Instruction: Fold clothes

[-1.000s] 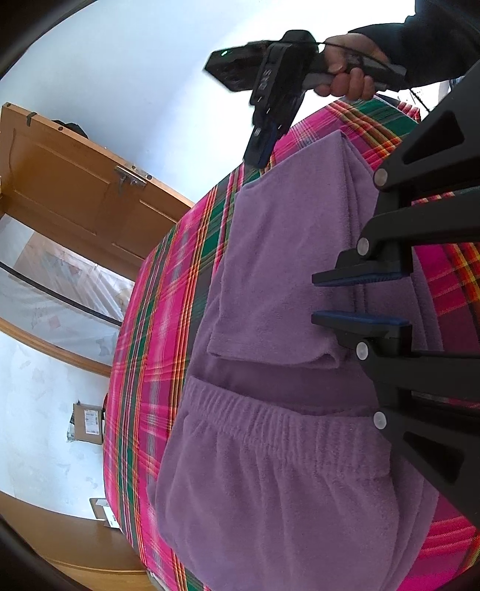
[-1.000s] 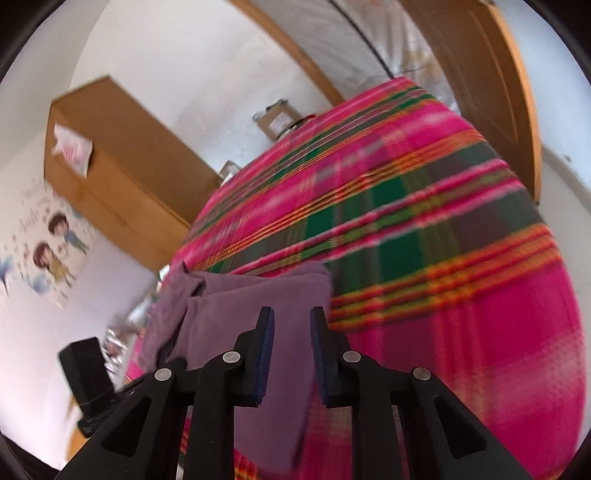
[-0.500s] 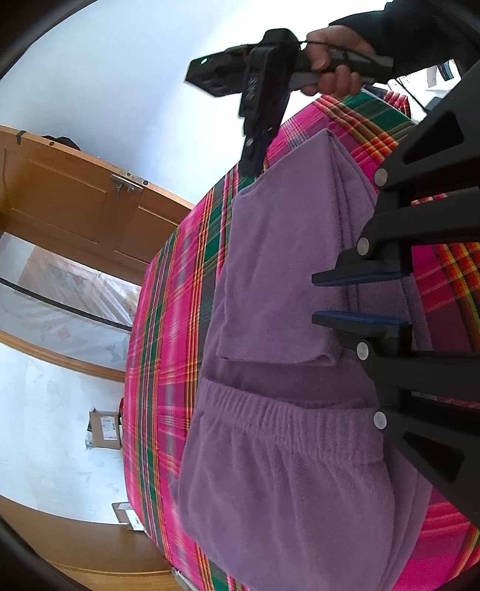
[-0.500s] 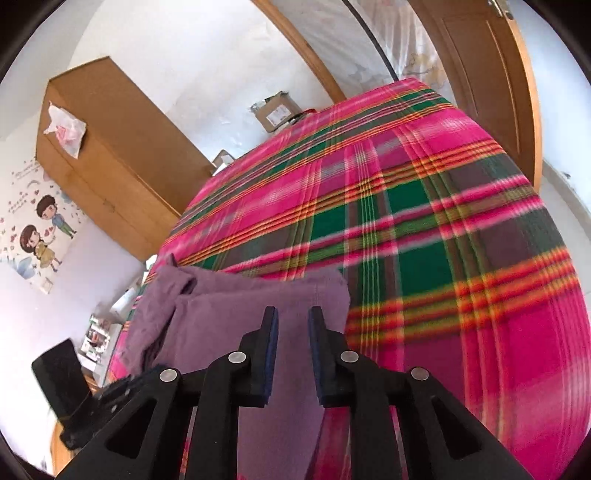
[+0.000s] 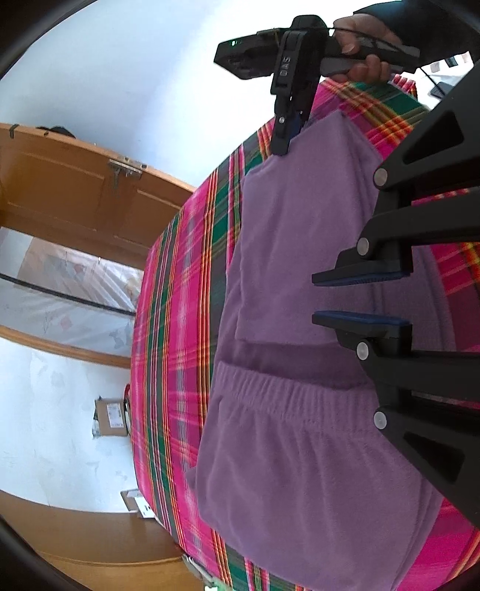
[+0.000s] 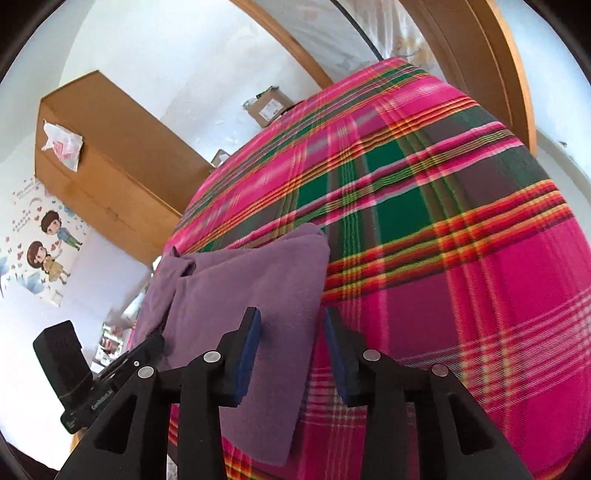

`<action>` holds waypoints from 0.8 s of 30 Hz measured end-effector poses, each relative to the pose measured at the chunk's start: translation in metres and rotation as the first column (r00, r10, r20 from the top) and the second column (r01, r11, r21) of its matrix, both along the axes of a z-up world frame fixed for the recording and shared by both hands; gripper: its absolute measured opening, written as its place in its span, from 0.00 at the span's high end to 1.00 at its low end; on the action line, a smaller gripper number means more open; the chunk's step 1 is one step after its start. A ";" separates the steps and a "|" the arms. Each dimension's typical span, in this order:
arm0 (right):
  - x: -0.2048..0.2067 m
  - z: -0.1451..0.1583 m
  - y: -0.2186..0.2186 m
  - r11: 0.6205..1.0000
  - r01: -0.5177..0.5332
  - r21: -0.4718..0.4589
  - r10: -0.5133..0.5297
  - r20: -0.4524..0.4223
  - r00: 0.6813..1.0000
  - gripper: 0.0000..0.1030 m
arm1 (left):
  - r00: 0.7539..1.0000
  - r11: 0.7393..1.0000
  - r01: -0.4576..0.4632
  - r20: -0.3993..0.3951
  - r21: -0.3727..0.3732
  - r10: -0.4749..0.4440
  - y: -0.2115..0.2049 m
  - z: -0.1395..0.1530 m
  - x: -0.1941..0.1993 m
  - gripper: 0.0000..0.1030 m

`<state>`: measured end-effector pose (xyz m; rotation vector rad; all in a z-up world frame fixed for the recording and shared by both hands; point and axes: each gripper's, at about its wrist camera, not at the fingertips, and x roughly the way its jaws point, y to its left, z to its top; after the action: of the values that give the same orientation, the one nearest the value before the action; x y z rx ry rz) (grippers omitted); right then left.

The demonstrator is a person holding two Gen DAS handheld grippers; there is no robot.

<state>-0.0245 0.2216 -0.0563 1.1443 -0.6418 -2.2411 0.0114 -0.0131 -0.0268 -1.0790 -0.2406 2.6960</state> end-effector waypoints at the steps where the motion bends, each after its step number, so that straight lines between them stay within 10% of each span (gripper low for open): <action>1: 0.000 0.000 -0.002 1.000 -0.002 -0.001 0.002 0.001 1.000 0.64 | 1.000 1.000 -0.003 0.004 -0.002 0.003 0.000 -0.001 -0.001 0.87; 24: 0.018 -0.003 -0.001 0.988 -0.114 -0.101 0.128 0.148 0.981 0.64 | 1.000 1.000 -0.010 -0.022 0.013 0.011 -0.005 -0.010 0.006 0.87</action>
<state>-0.0061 0.2205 -0.0593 1.2841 -0.7103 -2.0140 0.0174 -0.0182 -0.0372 -1.0473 -0.2600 2.7101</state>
